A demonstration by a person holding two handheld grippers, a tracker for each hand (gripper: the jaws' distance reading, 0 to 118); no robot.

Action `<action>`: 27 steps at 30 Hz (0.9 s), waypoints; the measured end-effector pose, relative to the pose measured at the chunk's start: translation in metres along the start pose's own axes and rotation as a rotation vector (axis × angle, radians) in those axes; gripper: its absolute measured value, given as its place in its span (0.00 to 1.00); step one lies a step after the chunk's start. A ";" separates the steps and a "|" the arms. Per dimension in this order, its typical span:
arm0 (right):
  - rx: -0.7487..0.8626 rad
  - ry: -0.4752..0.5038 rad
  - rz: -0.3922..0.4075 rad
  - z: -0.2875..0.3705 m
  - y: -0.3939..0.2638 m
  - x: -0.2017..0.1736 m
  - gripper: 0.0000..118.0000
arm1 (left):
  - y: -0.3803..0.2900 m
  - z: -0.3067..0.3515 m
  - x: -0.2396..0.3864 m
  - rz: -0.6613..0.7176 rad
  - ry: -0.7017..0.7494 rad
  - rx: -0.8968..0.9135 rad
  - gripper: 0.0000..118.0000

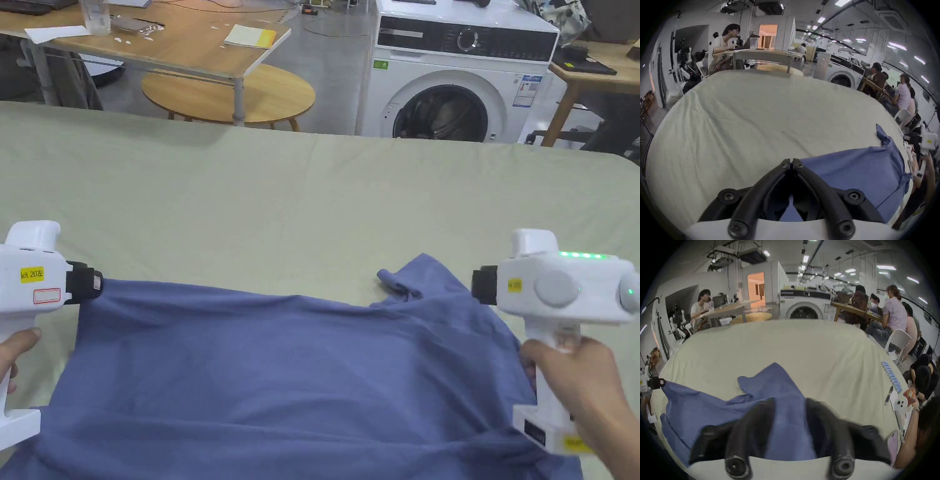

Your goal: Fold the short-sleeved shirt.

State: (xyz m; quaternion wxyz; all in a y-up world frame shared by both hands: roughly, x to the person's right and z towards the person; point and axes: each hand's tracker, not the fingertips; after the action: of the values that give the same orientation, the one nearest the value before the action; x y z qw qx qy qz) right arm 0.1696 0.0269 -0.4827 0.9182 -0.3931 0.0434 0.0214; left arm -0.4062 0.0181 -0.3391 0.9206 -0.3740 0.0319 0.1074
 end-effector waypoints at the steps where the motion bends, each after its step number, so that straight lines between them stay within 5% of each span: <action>1: -0.063 0.008 0.009 -0.016 0.008 0.004 0.53 | 0.000 -0.001 -0.002 -0.004 0.003 -0.007 0.00; 9: -0.272 0.082 -0.009 -0.089 0.019 0.019 0.52 | -0.002 0.002 -0.002 0.036 0.003 0.004 0.00; 13: -0.293 0.084 0.004 -0.100 0.016 0.015 0.39 | 0.000 0.001 0.001 0.038 0.005 -0.004 0.00; 14: -0.284 0.083 0.023 -0.100 0.019 0.014 0.35 | 0.001 0.000 0.002 0.038 0.005 -0.006 0.00; 16: -0.244 0.066 0.041 -0.095 0.021 0.011 0.00 | 0.001 -0.001 0.003 0.033 0.008 -0.012 0.00; 27: -0.077 0.092 0.016 -0.037 0.016 0.012 0.00 | 0.009 0.005 -0.003 0.047 0.007 -0.003 0.00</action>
State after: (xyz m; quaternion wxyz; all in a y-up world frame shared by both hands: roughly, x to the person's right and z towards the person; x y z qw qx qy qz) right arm 0.1784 0.0114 -0.5208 0.8993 -0.4283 0.0878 0.0121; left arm -0.4109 0.0274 -0.3406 0.9172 -0.3747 0.0438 0.1279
